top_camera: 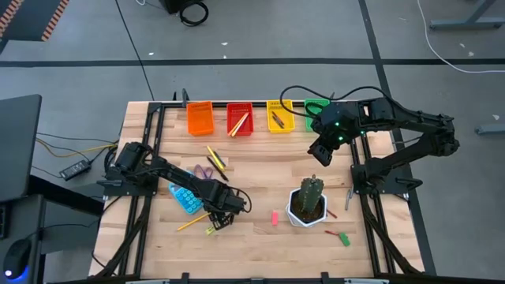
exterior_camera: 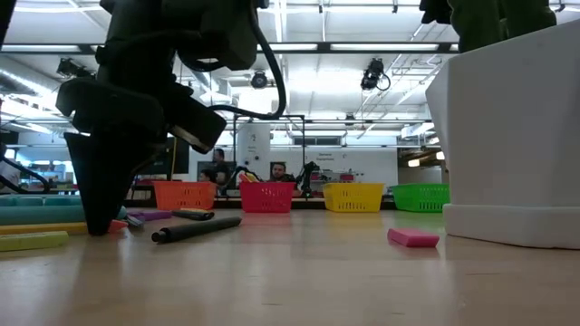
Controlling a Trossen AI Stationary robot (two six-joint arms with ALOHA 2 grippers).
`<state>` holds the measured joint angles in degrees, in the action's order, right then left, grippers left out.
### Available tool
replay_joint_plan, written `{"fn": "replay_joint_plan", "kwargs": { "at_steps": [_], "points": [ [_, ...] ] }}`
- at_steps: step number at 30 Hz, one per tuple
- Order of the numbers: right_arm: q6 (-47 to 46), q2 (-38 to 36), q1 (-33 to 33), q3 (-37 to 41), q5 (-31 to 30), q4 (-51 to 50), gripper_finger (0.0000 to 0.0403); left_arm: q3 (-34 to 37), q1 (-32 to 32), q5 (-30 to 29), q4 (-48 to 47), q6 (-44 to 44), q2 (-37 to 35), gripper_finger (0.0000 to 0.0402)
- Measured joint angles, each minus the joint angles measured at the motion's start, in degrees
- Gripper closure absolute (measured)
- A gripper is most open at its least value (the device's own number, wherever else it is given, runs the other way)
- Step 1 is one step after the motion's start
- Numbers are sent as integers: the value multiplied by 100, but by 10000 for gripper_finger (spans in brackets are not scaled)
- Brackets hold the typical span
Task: Sort crayons/erasers/pens/pencils in bins
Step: Put the yellow pencil into the red bin
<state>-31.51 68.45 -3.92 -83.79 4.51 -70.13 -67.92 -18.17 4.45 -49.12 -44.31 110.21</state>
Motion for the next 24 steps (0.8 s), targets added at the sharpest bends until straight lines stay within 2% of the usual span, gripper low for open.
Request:
{"fn": "replay_joint_plan", "kwargs": {
  "at_steps": [12,16,21,24],
  "points": [
    [0,0,0,0,-107,0,295,-127,-2,1,-139,0,21,374],
    [6,0,0,0,-107,0,295,-114,20,113,-164,-11,-47,375],
    [41,0,0,0,-159,0,295,-109,74,203,-253,-257,-373,344],
    [80,0,0,0,-173,0,295,-109,87,205,-309,-393,-569,342]
  ]
}}
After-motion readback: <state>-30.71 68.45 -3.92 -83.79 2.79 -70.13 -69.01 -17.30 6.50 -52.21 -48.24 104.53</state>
